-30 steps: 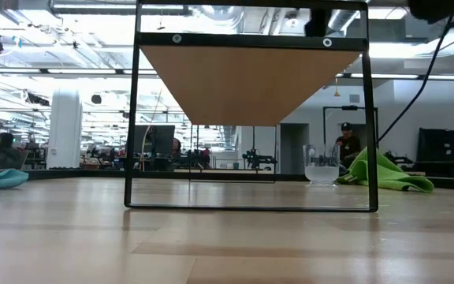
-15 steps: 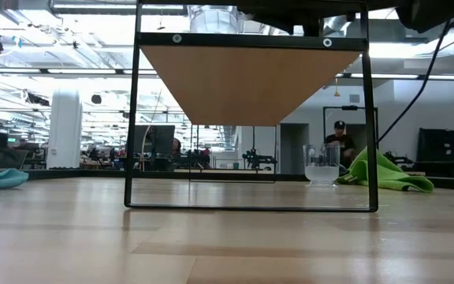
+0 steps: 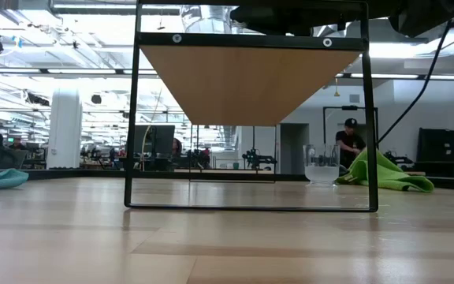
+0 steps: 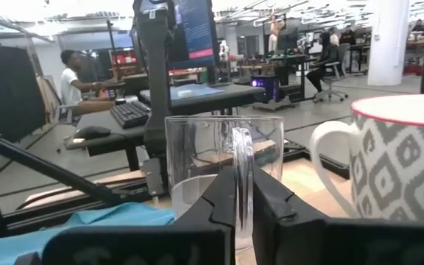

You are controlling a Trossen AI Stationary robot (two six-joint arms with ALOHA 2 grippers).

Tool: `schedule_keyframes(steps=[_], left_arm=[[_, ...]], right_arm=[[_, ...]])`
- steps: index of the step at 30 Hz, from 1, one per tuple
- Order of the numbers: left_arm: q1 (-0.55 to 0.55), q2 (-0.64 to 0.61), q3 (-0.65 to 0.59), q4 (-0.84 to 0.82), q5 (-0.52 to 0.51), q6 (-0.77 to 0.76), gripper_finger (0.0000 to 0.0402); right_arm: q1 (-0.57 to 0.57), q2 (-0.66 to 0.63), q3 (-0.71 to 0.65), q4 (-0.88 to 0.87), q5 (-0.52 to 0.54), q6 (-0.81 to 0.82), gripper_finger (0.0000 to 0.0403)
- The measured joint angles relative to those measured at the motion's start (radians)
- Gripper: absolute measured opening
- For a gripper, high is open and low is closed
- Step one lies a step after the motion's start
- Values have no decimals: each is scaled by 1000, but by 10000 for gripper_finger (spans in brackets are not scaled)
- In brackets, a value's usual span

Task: Stack small to large cups/mugs on shelf
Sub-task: Put the left transparent cup on the shelf

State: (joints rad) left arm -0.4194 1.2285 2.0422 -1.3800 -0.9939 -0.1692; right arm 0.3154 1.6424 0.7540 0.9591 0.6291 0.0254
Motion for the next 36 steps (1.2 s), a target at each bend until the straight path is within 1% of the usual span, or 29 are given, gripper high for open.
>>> schedule_keyframes(steps=[4, 10, 15, 18, 21, 24, 28, 33, 36], left_arm=[[0, 0, 0, 0, -8, 0, 119], [0, 0, 0, 0, -11, 0, 119], [0, 0, 0, 0, -12, 0, 119], [0, 0, 0, 0, -12, 0, 119], [0, 0, 0, 0, -12, 0, 119], [0, 0, 0, 0, -12, -1, 119], [0, 0, 0, 0, -12, -3, 119], [0, 0, 0, 0, -12, -5, 119], [0, 0, 0, 0, -12, -10, 119]], right_arm=[[-7, 0, 0, -3, -5, 0, 31], [-20, 0, 0, -10, -6, 11, 45], [-39, 0, 0, -9, -53, 28, 38], [-38, 0, 0, -9, -56, 35, 35], [-38, 32, 1, 35, -57, 30, 36], [-37, 81, 0, 133, -57, 22, 42], [-28, 117, 0, 179, -56, 18, 42], [-28, 119, 0, 175, -56, 17, 37], [-32, 118, 0, 149, -56, 19, 41]])
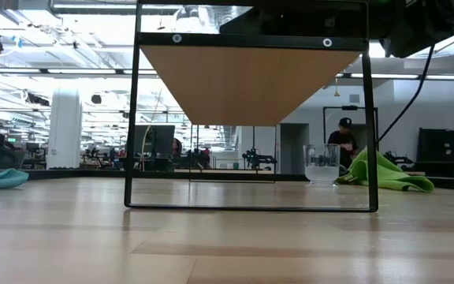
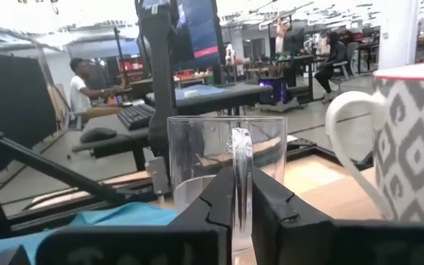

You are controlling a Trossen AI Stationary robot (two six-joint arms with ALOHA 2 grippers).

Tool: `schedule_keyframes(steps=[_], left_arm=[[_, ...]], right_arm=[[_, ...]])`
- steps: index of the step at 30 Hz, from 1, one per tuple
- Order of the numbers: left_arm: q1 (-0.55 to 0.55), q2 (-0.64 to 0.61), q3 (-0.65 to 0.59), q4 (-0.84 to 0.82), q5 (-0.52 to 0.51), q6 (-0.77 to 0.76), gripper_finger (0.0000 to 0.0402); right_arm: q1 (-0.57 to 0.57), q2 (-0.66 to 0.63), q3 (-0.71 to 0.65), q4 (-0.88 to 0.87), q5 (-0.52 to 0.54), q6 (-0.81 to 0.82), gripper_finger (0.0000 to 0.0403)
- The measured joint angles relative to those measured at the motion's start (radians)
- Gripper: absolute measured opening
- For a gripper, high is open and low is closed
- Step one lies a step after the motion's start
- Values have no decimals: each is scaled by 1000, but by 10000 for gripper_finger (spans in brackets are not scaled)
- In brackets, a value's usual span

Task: Stack small to large cups/mugs on shelf
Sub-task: Put the left transparent cup on the shelf, then adjust the blue cup on the shelf

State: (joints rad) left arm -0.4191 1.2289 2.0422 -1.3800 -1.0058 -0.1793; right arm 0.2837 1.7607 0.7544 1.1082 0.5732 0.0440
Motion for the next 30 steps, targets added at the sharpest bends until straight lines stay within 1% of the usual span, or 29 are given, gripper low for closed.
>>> schedule_keyframes(steps=[11, 15, 26, 30], left_arm=[[0, 0, 0, 0, 0, -2, 119], [0, 0, 0, 0, 1, -3, 119], [0, 0, 0, 0, 1, -25, 119], [0, 0, 0, 0, 1, -25, 119]], right_arm=[[-4, 0, 0, -30, 1, 9, 64], [-4, 0, 0, -30, 2, 9, 78], [-1, -1, 0, -30, 4, 29, 158], [18, -30, 0, -63, 42, 34, 181]])
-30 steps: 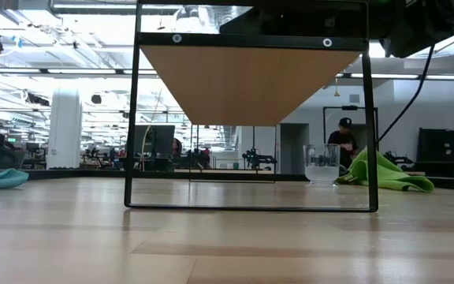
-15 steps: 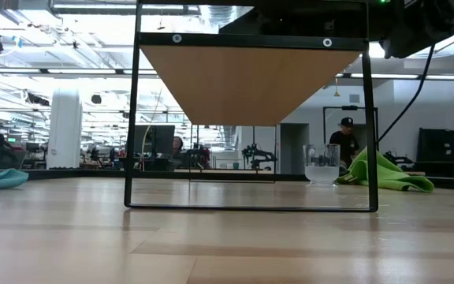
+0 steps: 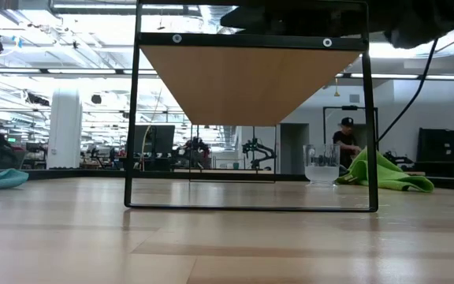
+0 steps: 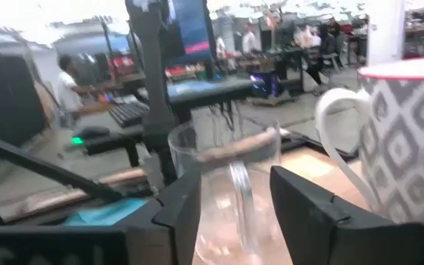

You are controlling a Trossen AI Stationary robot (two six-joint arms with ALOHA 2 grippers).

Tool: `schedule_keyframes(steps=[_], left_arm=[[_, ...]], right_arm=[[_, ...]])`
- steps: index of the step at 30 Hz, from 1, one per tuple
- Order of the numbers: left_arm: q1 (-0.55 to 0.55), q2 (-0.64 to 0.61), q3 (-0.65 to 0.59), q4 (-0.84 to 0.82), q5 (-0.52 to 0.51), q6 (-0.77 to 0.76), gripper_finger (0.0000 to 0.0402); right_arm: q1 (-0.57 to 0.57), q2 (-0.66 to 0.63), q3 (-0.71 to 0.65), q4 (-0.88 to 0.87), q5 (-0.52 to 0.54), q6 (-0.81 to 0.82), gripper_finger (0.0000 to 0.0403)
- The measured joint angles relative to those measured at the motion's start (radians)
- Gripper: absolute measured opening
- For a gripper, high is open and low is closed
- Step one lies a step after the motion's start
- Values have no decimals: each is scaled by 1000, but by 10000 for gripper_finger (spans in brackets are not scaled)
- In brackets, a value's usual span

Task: Stack small to large cups/mugs on shelf
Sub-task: Adjust the blue cup on the shelf

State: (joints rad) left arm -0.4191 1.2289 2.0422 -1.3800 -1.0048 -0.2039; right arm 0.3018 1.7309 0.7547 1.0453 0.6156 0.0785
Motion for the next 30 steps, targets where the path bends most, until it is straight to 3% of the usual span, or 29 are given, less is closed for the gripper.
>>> schedule_keyframes(steps=[8, 16, 20, 22, 27, 30], left_arm=[[0, 0, 0, 0, 0, 0, 119], [0, 0, -2, 0, 3, -9, 119], [0, -1, -43, -5, 56, -47, 119], [0, 0, -73, -30, 114, -127, 119], [-21, -3, -212, -58, 429, -347, 94], [-77, 0, -346, 14, 483, -416, 57]], right_arm=[[35, -115, 0, -179, 45, 2, 203], [85, -281, 0, -350, 119, 1, 194], [119, -380, 0, -420, 182, -31, 191], [146, -435, 0, -448, 243, -66, 191], [218, -573, 0, -529, 444, -162, 191], [244, -640, 0, -616, 555, -165, 191]])
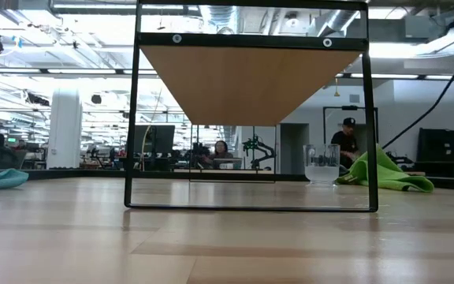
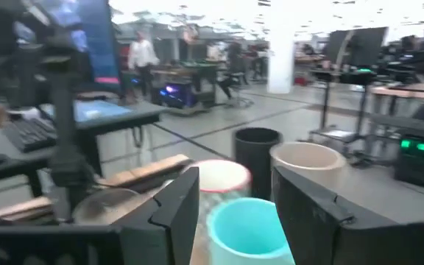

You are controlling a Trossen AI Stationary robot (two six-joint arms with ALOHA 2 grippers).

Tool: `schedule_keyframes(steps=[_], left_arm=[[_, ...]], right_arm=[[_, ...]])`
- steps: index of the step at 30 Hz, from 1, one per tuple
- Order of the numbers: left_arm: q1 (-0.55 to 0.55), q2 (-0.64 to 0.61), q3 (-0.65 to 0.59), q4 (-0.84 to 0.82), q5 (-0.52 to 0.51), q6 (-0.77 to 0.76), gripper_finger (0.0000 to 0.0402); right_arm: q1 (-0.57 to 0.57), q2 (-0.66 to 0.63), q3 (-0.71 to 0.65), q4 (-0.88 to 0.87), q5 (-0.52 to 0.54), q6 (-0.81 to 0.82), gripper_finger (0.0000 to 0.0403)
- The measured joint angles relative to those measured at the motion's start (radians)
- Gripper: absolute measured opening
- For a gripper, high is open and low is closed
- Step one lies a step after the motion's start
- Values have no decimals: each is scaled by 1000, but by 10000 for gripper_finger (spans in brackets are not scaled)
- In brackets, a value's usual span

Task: Stack small to large cups/mugs on shelf
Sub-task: Adjust the blue cup on the shelf

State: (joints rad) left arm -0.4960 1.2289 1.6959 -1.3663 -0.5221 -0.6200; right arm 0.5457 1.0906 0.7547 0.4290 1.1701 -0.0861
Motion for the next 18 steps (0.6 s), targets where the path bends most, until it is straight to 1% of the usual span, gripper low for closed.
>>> schedule_keyframes(steps=[2, 4, 6, 9, 13, 16, 18], left_arm=[[-33, 0, -91, 55, 3, -35, 30], [-54, -1, -181, 132, -2, -78, 9], [-65, 0, -265, 220, -28, -106, 5], [-67, 0, -364, 349, -63, -136, 7], [-63, 0, -450, 477, -62, -149, 1], [-63, 0, -478, 503, -72, -169, 2], [-63, 0, -491, 504, -94, -189, 1]], right_arm=[[5, -33, 0, -71, 33, 21, 191], [-2, -56, 0, -141, 42, 74, 191], [-21, -70, 0, -242, 66, 166, 189], [-68, -78, 0, -480, 58, 356, 179], [-132, -71, 0, -750, 14, 593, 158], [-171, -64, 0, -883, -17, 692, 144], [-196, -45, -1, -914, -42, 718, 136]])
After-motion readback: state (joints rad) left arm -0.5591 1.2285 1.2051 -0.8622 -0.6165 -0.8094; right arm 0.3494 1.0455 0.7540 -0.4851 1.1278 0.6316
